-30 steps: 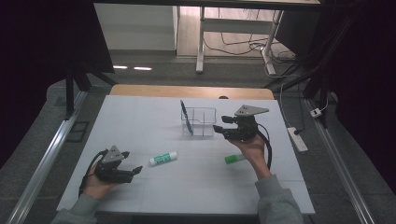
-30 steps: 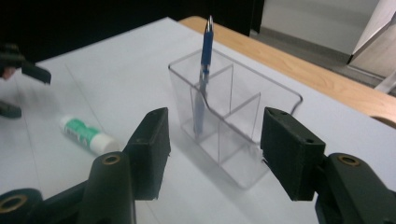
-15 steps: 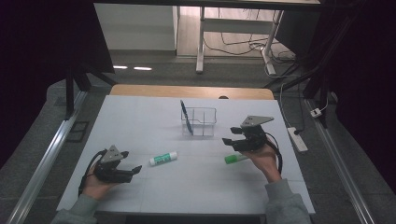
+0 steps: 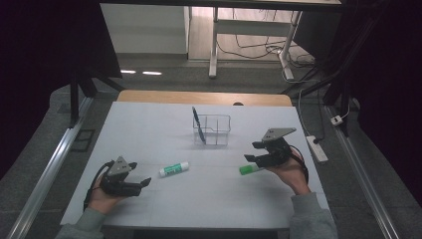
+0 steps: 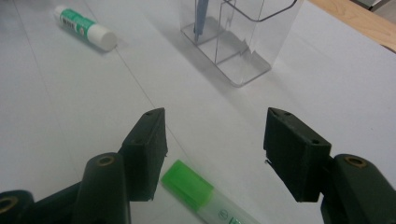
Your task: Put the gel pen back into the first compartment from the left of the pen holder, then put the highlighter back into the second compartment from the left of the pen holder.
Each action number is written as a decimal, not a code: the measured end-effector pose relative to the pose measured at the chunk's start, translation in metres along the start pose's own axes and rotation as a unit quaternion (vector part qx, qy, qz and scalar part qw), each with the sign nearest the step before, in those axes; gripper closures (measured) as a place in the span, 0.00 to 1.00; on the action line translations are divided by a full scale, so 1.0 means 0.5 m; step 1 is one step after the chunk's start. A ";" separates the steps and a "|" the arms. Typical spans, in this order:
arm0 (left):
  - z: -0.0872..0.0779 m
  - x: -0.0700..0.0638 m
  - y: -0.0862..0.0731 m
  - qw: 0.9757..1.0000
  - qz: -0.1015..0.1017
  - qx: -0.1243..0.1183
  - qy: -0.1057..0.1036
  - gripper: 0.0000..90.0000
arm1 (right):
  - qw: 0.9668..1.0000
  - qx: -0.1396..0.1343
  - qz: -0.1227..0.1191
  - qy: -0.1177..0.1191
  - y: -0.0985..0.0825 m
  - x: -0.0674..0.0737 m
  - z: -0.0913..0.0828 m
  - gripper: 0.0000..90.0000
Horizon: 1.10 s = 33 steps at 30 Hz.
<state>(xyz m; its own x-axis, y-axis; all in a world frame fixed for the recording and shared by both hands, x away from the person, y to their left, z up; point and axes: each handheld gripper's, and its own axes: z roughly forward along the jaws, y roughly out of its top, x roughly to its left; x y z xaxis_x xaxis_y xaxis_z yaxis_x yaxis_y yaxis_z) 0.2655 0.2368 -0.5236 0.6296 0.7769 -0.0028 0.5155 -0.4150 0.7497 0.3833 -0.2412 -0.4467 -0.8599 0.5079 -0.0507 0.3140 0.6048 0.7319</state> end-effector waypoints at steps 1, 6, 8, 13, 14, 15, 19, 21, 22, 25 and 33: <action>0.001 -0.001 0.000 1.000 0.000 0.001 0.001 0.23 | 1.000 0.004 -0.003 0.000 0.000 0.001 -0.001 0.44; 0.000 -0.002 0.001 1.000 0.000 0.000 0.001 0.23 | 0.999 0.029 -0.015 0.003 -0.001 0.001 -0.001 0.43; -0.001 -0.001 0.001 1.000 0.000 -0.001 0.001 0.23 | 0.999 0.037 -0.022 0.007 -0.002 0.001 -0.001 0.43; -0.003 -0.002 0.001 1.000 -0.001 -0.005 0.004 0.23 | 0.998 0.049 -0.032 0.009 -0.001 0.002 0.004 0.43; -0.003 -0.001 0.001 1.000 -0.001 -0.006 0.004 0.23 | 0.998 0.054 -0.037 0.008 0.000 0.002 0.006 0.43; -0.003 -0.001 0.001 1.000 -0.002 -0.007 0.004 0.23 | 0.998 0.057 -0.039 0.008 0.000 0.002 0.008 0.43; -0.002 0.000 0.001 1.000 -0.003 -0.006 0.006 0.23 | 0.996 0.069 -0.048 0.014 0.000 0.003 0.016 0.43; -0.002 -0.001 0.001 1.000 -0.002 -0.005 0.007 0.23 | 0.995 0.078 -0.052 0.016 -0.001 0.003 0.018 0.43; -0.002 -0.001 0.001 1.000 -0.001 -0.004 0.007 0.23 | 0.995 0.082 -0.054 0.018 -0.001 0.004 0.020 0.43; 0.000 -0.001 0.001 1.000 0.000 -0.002 0.007 0.23 | 0.993 0.096 -0.068 0.019 -0.002 0.003 0.025 0.43; 0.000 -0.001 0.001 1.000 0.000 -0.001 0.008 0.23 | 0.984 0.142 -0.095 0.039 -0.003 0.007 0.053 0.39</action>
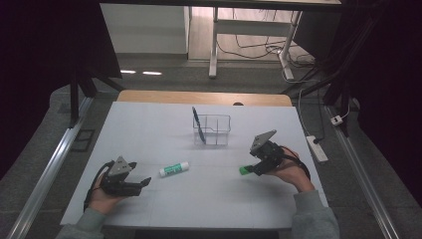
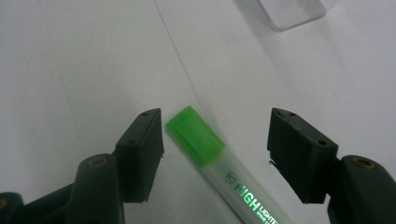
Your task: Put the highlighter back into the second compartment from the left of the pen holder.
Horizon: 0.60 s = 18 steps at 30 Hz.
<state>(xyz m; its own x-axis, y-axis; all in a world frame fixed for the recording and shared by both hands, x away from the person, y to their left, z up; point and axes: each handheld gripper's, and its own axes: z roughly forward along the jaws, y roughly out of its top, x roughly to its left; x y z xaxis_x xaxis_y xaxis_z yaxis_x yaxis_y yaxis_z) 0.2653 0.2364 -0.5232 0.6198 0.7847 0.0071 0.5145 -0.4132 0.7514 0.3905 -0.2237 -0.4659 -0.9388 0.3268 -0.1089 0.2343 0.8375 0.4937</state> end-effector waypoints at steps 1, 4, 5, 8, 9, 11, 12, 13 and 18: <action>0.000 -0.001 0.000 1.000 0.000 0.000 0.000 0.23 | 1.000 0.005 -0.003 0.002 0.001 0.000 0.004 0.38; 0.000 -0.001 0.000 1.000 0.001 0.000 0.000 0.23 | 1.000 0.014 -0.014 0.009 0.002 -0.001 0.013 0.37; 0.001 -0.001 0.000 1.000 0.001 0.000 -0.001 0.23 | 1.000 0.017 -0.018 0.011 0.004 -0.001 0.015 0.36; 0.001 -0.001 0.000 1.000 0.001 0.001 -0.001 0.23 | 0.999 0.026 -0.026 0.013 0.008 0.000 0.021 0.35; 0.001 -0.001 0.000 1.000 0.001 0.001 -0.001 0.23 | 0.999 0.029 -0.028 0.014 0.009 0.001 0.023 0.35; 0.000 -0.001 -0.001 1.000 0.001 0.001 0.000 0.23 | 0.999 0.033 -0.035 0.018 0.010 0.001 0.029 0.34; 0.000 -0.001 -0.001 1.000 0.000 0.000 0.000 0.23 | 0.999 0.036 -0.035 0.021 0.010 0.001 0.032 0.33; 0.000 -0.001 -0.002 1.000 -0.001 0.001 -0.001 0.23 | 0.998 0.039 -0.037 0.023 0.010 0.000 0.036 0.33; 0.001 -0.003 -0.001 1.000 0.003 0.003 -0.001 0.23 | 0.997 0.055 -0.038 0.032 0.005 -0.003 0.051 0.32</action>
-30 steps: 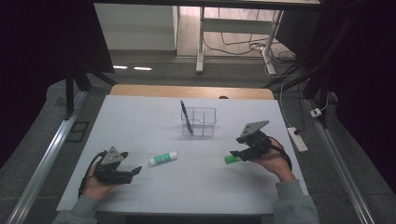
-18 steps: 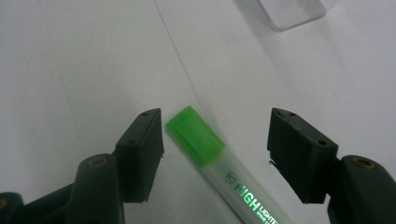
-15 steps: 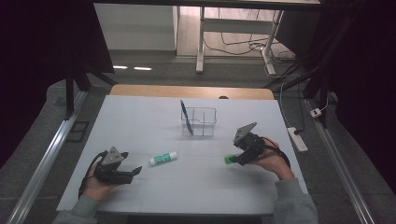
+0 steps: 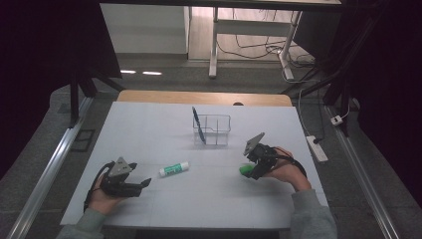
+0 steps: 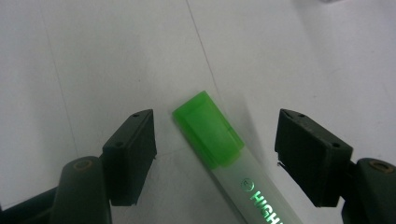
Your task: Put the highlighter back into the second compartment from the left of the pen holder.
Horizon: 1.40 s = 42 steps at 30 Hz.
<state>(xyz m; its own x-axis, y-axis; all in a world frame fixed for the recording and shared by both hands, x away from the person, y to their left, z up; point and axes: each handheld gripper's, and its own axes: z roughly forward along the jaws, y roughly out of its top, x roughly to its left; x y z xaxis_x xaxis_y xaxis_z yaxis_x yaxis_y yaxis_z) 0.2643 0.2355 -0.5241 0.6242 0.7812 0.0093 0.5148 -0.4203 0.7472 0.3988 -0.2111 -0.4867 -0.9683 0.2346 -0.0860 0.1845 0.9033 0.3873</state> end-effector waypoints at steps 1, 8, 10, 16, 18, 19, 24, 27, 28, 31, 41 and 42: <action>0.000 0.000 0.000 1.000 0.000 0.000 0.000 0.23 | 1.000 0.004 -0.001 0.003 0.000 0.000 0.003 0.32; -0.001 -0.001 -0.001 1.000 -0.001 0.000 0.001 0.23 | 1.000 0.029 -0.001 0.013 0.001 -0.003 0.021 0.34; -0.002 -0.001 -0.002 1.000 -0.001 -0.001 0.001 0.23 | 0.999 0.033 -0.003 0.013 0.000 -0.007 0.025 0.34; -0.001 -0.002 -0.002 1.000 0.000 0.001 0.001 0.23 | 0.999 0.039 0.007 0.031 -0.001 -0.008 0.026 0.40; -0.001 -0.003 -0.002 1.000 0.001 0.001 0.001 0.23 | 0.999 0.039 0.005 0.033 -0.001 -0.008 0.026 0.43; -0.002 -0.003 -0.002 1.000 0.001 0.001 0.001 0.23 | 0.999 0.039 0.004 0.034 -0.001 -0.008 0.026 0.44; -0.006 -0.011 -0.002 1.000 0.004 -0.002 0.001 0.23 | 0.999 0.024 -0.013 0.038 -0.008 -0.009 0.020 0.66; -0.007 -0.011 -0.002 1.000 0.004 -0.003 0.001 0.23 | 0.999 0.018 -0.032 0.036 -0.011 -0.006 0.018 0.74; -0.007 -0.011 -0.002 1.000 0.004 -0.003 0.001 0.23 | 0.999 0.019 -0.037 0.033 -0.010 -0.004 0.018 0.74; -0.007 -0.011 -0.002 1.000 0.004 -0.002 0.001 0.23 | 0.998 0.028 -0.043 0.024 -0.006 0.004 0.017 0.74; -0.006 -0.010 -0.002 1.000 0.005 -0.001 0.002 0.23 | 0.999 0.008 -0.029 0.016 -0.004 0.003 -0.006 0.74; -0.006 -0.010 -0.002 1.000 0.005 -0.002 0.002 0.23 | 0.999 -0.004 -0.036 0.012 -0.003 0.000 -0.010 0.74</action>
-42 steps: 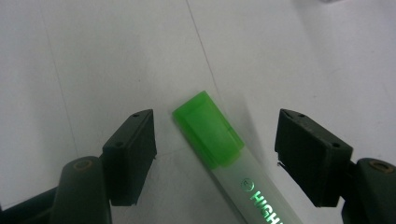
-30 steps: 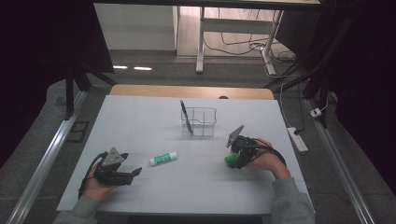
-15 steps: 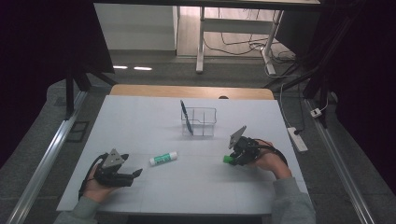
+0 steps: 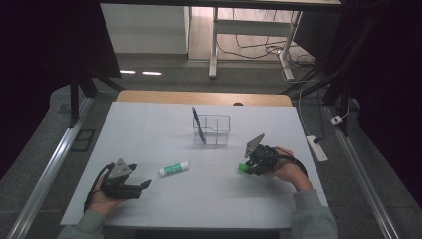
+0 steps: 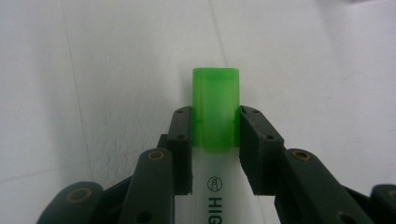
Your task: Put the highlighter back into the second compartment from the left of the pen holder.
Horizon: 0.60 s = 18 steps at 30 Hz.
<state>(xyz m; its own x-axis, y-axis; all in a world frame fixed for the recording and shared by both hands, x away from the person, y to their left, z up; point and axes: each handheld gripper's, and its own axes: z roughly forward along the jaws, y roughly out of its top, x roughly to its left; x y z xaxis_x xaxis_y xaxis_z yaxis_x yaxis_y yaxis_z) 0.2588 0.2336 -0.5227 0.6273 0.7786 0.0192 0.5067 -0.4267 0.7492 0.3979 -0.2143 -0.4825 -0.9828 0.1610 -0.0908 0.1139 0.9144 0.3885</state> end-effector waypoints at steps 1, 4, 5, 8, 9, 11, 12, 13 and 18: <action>0.000 0.000 0.000 1.000 0.000 0.000 0.000 0.23 | 1.000 -0.006 0.003 -0.003 0.001 0.000 -0.006 0.74; 0.000 0.000 0.000 1.000 0.000 0.000 0.000 0.23 | 0.999 -0.030 0.006 -0.008 0.006 0.003 -0.025 0.74; 0.000 0.000 0.000 1.000 0.000 0.000 0.000 0.23 | 0.999 -0.039 0.010 -0.010 0.007 0.004 -0.030 0.74; 0.000 0.000 0.000 1.000 0.001 0.000 0.000 0.23 | 0.998 -0.061 0.018 -0.017 0.009 0.003 -0.041 0.74; 0.001 0.000 0.000 1.000 0.001 0.001 0.000 0.23 | 0.997 -0.067 0.022 -0.019 0.010 0.003 -0.044 0.74; 0.000 0.000 0.000 1.000 0.000 0.000 0.000 0.23 | 0.996 -0.077 0.028 -0.025 0.011 0.001 -0.049 0.74; 0.000 0.001 0.000 1.000 0.000 0.001 0.001 0.23 | 0.996 -0.082 0.031 -0.025 0.010 0.000 -0.050 0.74; 0.000 0.001 0.000 1.000 0.000 0.001 0.001 0.23 | 0.995 -0.087 0.033 -0.024 0.010 0.000 -0.052 0.74; 0.000 0.001 0.000 1.000 -0.001 0.000 0.001 0.23 | 0.994 -0.103 0.038 -0.020 0.009 -0.002 -0.056 0.74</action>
<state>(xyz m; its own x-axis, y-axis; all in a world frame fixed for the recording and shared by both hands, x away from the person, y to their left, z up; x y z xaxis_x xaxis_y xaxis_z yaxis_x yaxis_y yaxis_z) 0.2592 0.2341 -0.5228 0.6252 0.7803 0.0181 0.5082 -0.4246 0.7493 0.3953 -0.2206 -0.4550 -0.9652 0.2458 -0.0892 0.1516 0.8039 0.5751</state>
